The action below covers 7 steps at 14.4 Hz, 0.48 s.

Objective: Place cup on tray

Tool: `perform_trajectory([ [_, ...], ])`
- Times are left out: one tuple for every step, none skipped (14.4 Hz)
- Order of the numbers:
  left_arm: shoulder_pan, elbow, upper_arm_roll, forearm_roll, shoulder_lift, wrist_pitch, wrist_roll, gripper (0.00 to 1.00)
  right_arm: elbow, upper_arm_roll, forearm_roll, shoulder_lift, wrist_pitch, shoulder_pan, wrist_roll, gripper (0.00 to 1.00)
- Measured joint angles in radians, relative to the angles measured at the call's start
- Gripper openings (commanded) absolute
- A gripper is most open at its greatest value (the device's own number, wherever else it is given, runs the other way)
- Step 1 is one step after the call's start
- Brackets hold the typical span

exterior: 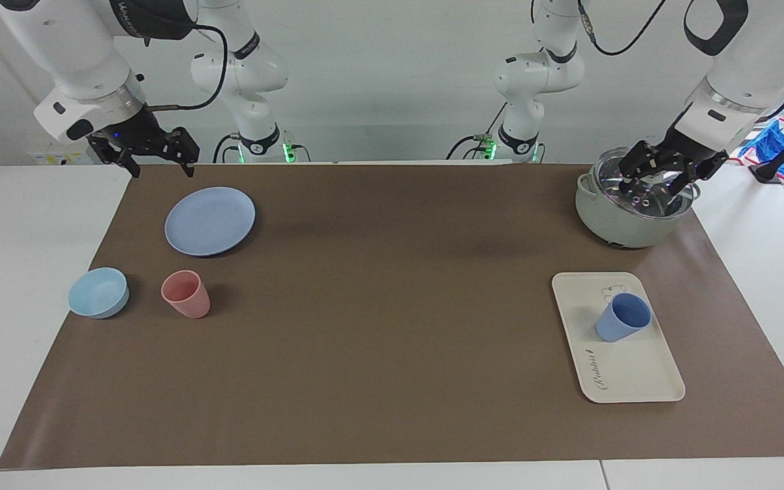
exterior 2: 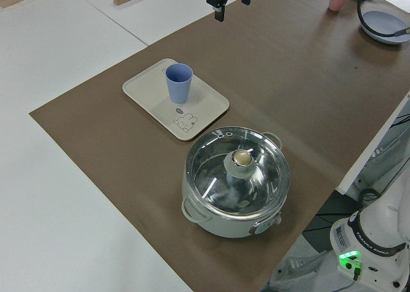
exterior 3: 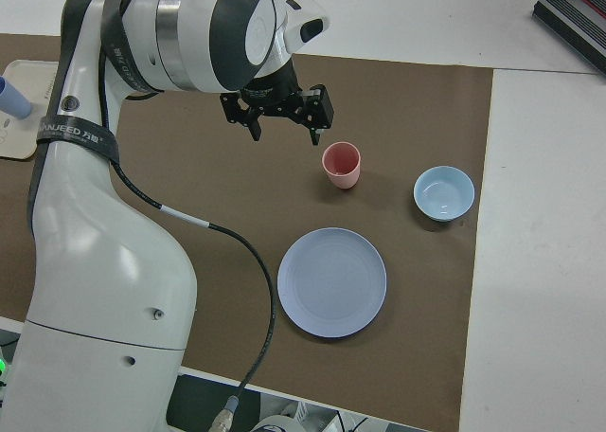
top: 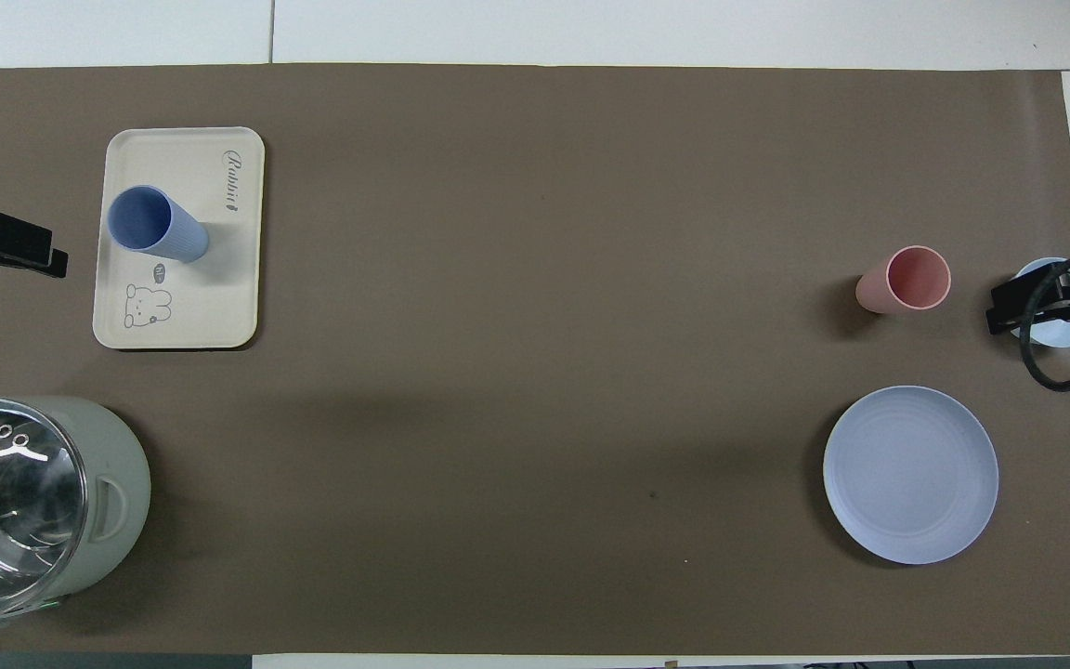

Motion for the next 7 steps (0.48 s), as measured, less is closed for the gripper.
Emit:
perform_trajectory([
  [0.000, 0.000, 0.000, 0.000, 0.000, 0.000, 0.000, 1.00, 0.003, 0.000, 0.000, 0.003, 0.000, -0.002, 0.000, 1.00],
  [0.000, 0.000, 0.000, 0.000, 0.000, 0.000, 0.000, 1.00, 0.005, 0.003, 0.000, 0.004, 0.000, -0.009, 0.000, 1.00],
  [0.000, 0.000, 0.000, 0.000, 0.000, 0.000, 0.000, 1.00, 0.007, 0.016, 0.000, 0.004, 0.000, -0.025, -0.001, 1.00],
  [0.000, 0.000, 0.000, 0.000, 0.000, 0.000, 0.000, 1.00, 0.008, 0.033, -0.002, 0.004, 0.000, -0.043, -0.001, 1.00],
  [0.000, 0.000, 0.000, 0.000, 0.000, 0.000, 0.000, 1.00, 0.010, 0.044, -0.007, 0.004, 0.000, -0.053, -0.002, 1.00],
  [0.000, 0.000, 0.000, 0.000, 0.000, 0.000, 0.000, 1.00, 0.012, 0.049, -0.012, 0.004, 0.000, -0.057, -0.002, 1.00],
  [0.000, 0.000, 0.000, 0.000, 0.000, 0.000, 0.000, 1.00, 0.012, 0.052, -0.015, 0.004, 0.000, -0.058, -0.002, 1.00],
])
